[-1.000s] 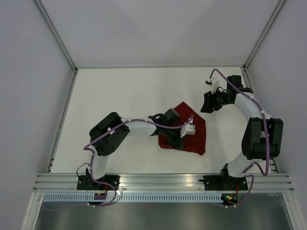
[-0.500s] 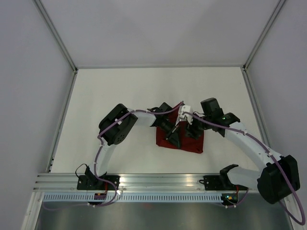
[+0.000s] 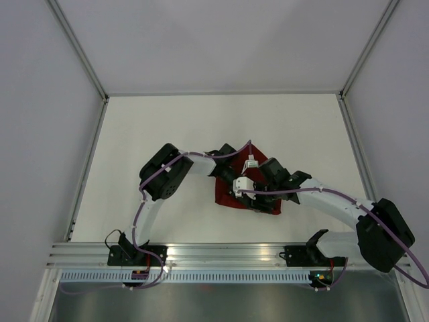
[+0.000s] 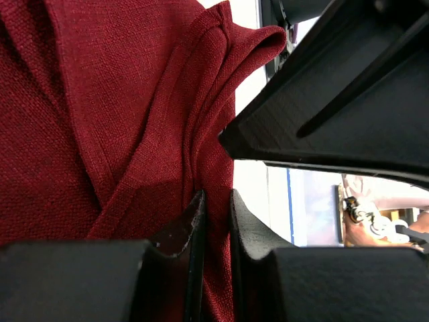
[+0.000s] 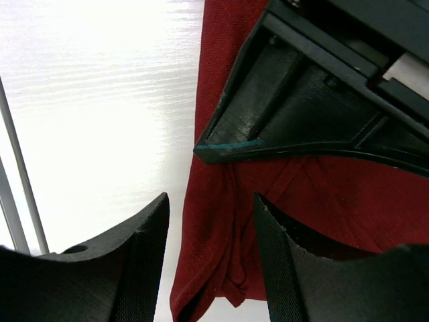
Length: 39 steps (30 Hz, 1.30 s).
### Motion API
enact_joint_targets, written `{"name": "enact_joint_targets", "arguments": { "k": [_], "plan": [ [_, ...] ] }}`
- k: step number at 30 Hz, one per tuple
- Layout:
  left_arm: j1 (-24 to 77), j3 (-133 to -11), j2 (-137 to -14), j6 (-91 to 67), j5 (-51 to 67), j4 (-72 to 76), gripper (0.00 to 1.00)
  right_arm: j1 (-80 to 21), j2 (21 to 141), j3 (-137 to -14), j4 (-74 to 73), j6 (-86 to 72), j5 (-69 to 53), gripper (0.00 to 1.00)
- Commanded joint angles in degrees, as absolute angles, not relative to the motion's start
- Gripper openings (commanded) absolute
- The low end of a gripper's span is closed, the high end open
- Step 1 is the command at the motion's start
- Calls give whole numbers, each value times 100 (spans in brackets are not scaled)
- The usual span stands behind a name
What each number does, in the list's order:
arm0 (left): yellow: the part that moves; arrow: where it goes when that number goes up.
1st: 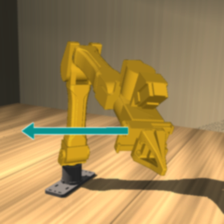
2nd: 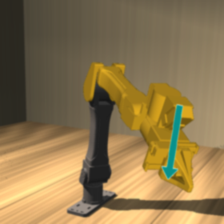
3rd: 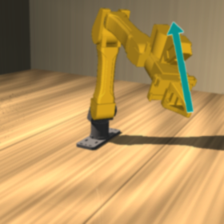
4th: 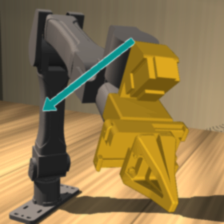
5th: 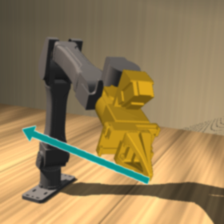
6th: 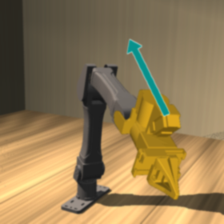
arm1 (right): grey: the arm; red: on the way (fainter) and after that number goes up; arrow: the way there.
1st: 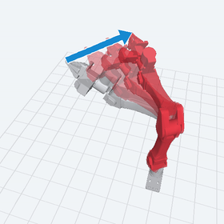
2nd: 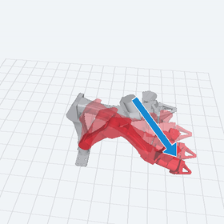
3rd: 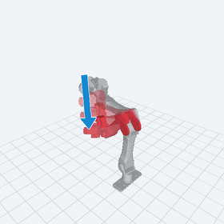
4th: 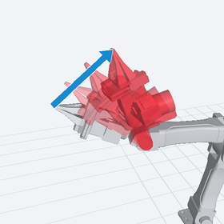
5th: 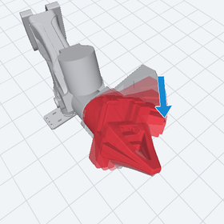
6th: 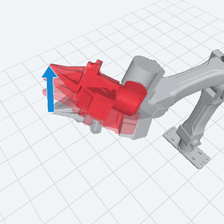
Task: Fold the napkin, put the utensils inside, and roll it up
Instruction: Roll the napkin with the utensil
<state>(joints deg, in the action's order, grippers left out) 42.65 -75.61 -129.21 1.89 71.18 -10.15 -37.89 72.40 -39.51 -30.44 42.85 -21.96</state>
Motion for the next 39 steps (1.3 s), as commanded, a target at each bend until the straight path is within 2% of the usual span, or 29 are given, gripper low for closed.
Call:
{"name": "enact_joint_targets", "arguments": {
  "k": [1,22,24,27,30,34,36,39],
  "plan": [
    [4122,-7330,-13280,185,6539,-976,2,-3867,7286,-3929,-2900,4500,-2153,59],
    [3981,-7260,-13254,114,6556,-773,2,-3990,7690,-3270,-2031,4605,-2083,57],
    [3981,-7260,-13254,123,6574,-765,2,-3990,7752,-3243,-1917,4614,-2039,54],
    [3973,-7260,-13201,167,6601,-773,2,-3990,7857,-3225,-1863,4605,-2048,39],
    [3955,-7277,-13122,211,6609,-773,3,-3990,7919,-3296,-2029,4640,-2100,30],
    [3929,-7277,-12894,255,6531,-756,11,-3990,8129,-3611,-2548,4737,-2293,15],
    [3894,-7277,-12728,237,6408,-730,18,-3982,8313,-3761,-2926,4781,-2478,13],
    [3797,-7234,-12534,167,6188,-607,22,-3964,8524,-3972,-3242,4851,-2645,9]
  ]
}}
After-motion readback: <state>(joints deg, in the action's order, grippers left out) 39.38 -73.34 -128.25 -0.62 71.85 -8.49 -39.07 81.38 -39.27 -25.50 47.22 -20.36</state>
